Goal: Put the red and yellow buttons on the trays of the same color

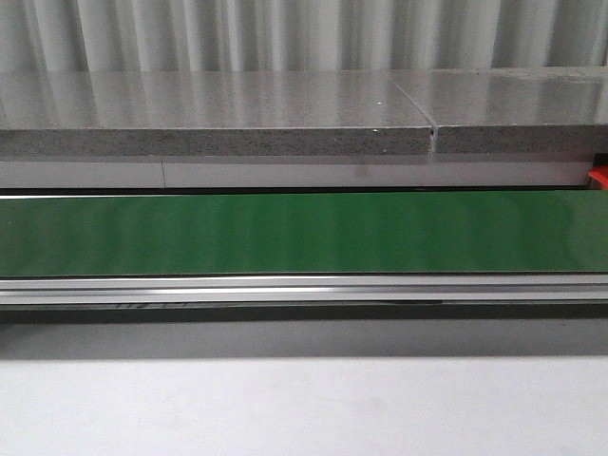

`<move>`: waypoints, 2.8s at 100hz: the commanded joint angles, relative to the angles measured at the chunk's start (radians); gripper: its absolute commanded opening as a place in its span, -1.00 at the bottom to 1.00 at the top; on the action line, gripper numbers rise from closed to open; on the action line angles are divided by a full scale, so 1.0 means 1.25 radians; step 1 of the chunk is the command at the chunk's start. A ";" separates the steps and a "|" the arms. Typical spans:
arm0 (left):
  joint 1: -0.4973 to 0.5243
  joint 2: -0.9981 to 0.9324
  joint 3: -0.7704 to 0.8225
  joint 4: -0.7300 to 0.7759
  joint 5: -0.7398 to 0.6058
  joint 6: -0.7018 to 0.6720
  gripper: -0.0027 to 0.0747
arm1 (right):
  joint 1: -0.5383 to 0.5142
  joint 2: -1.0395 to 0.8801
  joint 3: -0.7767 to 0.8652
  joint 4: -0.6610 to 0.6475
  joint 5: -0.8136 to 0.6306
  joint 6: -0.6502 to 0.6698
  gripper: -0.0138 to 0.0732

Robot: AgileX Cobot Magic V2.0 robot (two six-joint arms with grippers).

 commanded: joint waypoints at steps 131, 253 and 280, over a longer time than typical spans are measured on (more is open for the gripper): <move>-0.007 0.008 -0.022 -0.010 -0.059 0.000 -0.99 | 0.074 -0.347 0.265 -0.449 -0.203 0.388 -0.84; -0.011 0.006 -0.010 -0.003 -0.070 0.000 -0.99 | 0.074 -0.347 0.265 -0.449 -0.201 0.387 -0.84; -0.060 -0.076 0.137 0.061 -0.393 0.000 -0.99 | 0.074 -0.347 0.265 -0.449 -0.201 0.387 -0.84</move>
